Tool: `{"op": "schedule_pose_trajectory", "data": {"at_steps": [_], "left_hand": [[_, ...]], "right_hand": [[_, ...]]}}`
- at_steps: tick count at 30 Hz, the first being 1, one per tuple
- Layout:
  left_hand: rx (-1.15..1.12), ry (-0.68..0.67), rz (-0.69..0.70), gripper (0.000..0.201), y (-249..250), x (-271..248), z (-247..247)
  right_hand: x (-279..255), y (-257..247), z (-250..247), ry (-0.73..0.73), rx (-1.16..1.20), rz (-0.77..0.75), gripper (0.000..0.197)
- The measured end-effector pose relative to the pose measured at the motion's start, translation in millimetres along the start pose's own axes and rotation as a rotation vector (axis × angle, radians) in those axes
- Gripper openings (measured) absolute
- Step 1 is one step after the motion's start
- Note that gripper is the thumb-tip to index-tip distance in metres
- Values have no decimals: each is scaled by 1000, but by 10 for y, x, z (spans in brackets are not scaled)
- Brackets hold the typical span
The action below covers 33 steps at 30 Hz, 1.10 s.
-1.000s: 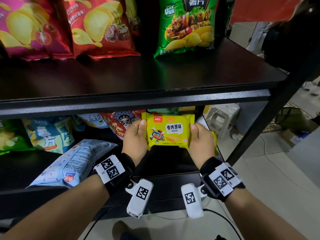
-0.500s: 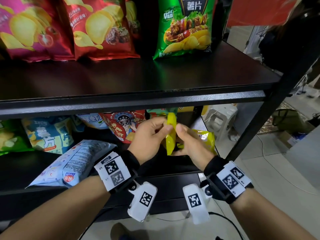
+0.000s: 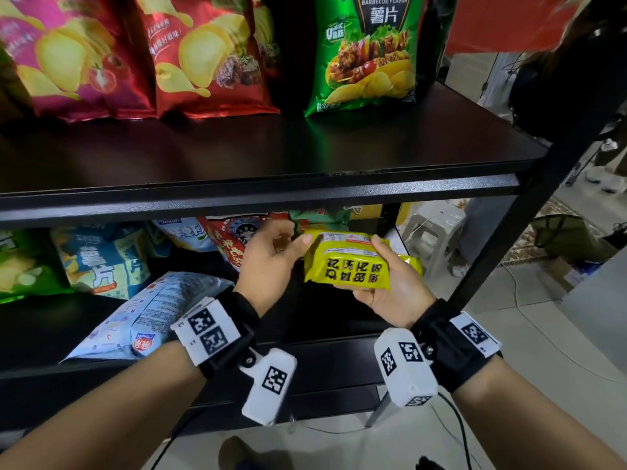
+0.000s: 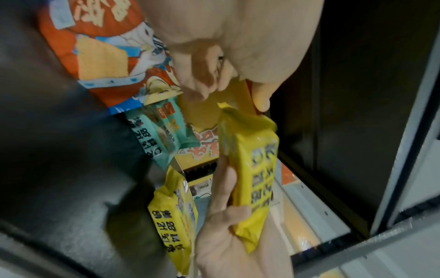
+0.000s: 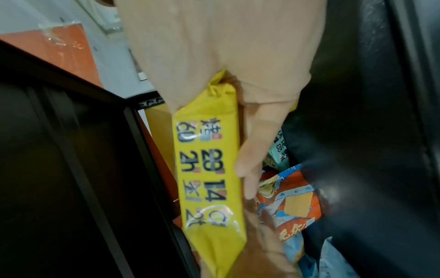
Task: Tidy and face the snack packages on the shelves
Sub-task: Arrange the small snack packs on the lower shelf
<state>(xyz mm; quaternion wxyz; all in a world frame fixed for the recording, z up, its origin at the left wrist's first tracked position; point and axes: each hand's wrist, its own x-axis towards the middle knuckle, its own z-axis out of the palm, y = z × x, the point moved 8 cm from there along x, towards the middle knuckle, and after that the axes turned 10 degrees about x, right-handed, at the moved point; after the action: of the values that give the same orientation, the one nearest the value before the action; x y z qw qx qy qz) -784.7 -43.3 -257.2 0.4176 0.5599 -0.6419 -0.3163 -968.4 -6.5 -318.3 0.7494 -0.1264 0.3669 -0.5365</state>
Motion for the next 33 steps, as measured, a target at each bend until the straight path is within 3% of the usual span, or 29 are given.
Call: {"op": "schedule_pose_trajectory", "data": {"at_steps": [3, 5, 11, 14, 17, 19, 21, 24, 27, 30, 33], "left_hand": [[-370, -258, -273, 49, -193, -82, 252], [-472, -333, -273, 55, -151, -138, 335], [-419, -222, -150, 45, -122, -103, 276], [-286, -148, -98, 31, -166, -76, 205], [-70, -62, -41, 28, -101, -103, 136], [-115, -169, -35, 29, 5, -177, 275], [-215, -309, -46, 41, 104, -277, 463], [-500, -414, -129, 54, 185, -363, 666], [-674, -410, -181, 47, 147, -361, 732], [-573, -329, -225, 47, -34, -293, 744], [-379, -292, -166, 39, -178, -191, 701]], "right_hand": [[34, 59, -4, -11, 14, 70, 51], [50, 98, -15, -13, 5, 78, 51], [-6, 54, -37, -108, 73, -18, 43], [-33, -113, -67, -121, -30, -203, 32], [-61, -288, -122, -5, -279, -439, 22], [-114, -361, -85, 69, -510, -585, 28], [-169, -332, 41, 25, -692, -670, 44], [-245, -198, 183, -131, -877, -693, 74], [-289, -104, 203, -176, -1029, -689, 80], [-291, -72, 170, -204, -983, -653, 78], [-317, -141, 67, -169, -871, -667, 67]]}}
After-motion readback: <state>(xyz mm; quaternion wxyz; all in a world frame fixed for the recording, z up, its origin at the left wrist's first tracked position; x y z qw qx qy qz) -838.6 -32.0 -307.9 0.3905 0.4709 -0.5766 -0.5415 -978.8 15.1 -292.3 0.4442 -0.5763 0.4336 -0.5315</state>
